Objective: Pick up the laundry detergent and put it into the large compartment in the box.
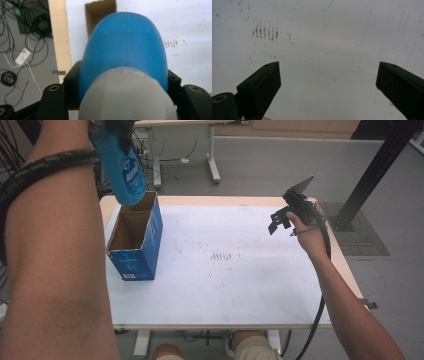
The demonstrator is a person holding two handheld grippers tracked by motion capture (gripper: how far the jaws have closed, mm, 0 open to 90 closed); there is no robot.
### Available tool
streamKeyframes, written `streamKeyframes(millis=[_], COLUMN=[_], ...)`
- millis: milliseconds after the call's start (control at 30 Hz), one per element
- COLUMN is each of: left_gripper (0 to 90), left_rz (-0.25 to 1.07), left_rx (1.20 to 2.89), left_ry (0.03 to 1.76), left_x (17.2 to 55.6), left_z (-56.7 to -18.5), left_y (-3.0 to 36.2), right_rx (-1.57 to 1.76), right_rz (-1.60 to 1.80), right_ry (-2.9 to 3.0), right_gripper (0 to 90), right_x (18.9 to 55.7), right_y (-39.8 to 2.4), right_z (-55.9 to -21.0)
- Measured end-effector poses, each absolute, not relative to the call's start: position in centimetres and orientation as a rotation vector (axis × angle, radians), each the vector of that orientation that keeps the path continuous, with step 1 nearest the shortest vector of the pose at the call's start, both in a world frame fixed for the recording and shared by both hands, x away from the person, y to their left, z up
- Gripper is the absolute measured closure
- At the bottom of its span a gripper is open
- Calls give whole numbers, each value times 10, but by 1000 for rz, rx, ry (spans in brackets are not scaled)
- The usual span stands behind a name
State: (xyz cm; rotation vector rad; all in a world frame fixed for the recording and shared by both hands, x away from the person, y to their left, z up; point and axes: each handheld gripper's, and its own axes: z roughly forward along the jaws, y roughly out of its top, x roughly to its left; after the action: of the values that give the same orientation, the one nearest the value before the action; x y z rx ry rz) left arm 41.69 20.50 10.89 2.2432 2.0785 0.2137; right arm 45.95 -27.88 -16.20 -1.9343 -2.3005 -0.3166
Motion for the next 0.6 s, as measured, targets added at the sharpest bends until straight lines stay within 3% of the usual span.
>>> streamKeyframes(millis=[600], left_gripper=[375], left_rz=[210], left_rx=[2139], left_ry=[2178], left_x=[416], left_z=[87], left_y=[233], right_rx=[-1933], right_rz=[-306], right_ry=[-2302], right_gripper=[60], right_x=[462], right_y=[-276], right_z=[-164])
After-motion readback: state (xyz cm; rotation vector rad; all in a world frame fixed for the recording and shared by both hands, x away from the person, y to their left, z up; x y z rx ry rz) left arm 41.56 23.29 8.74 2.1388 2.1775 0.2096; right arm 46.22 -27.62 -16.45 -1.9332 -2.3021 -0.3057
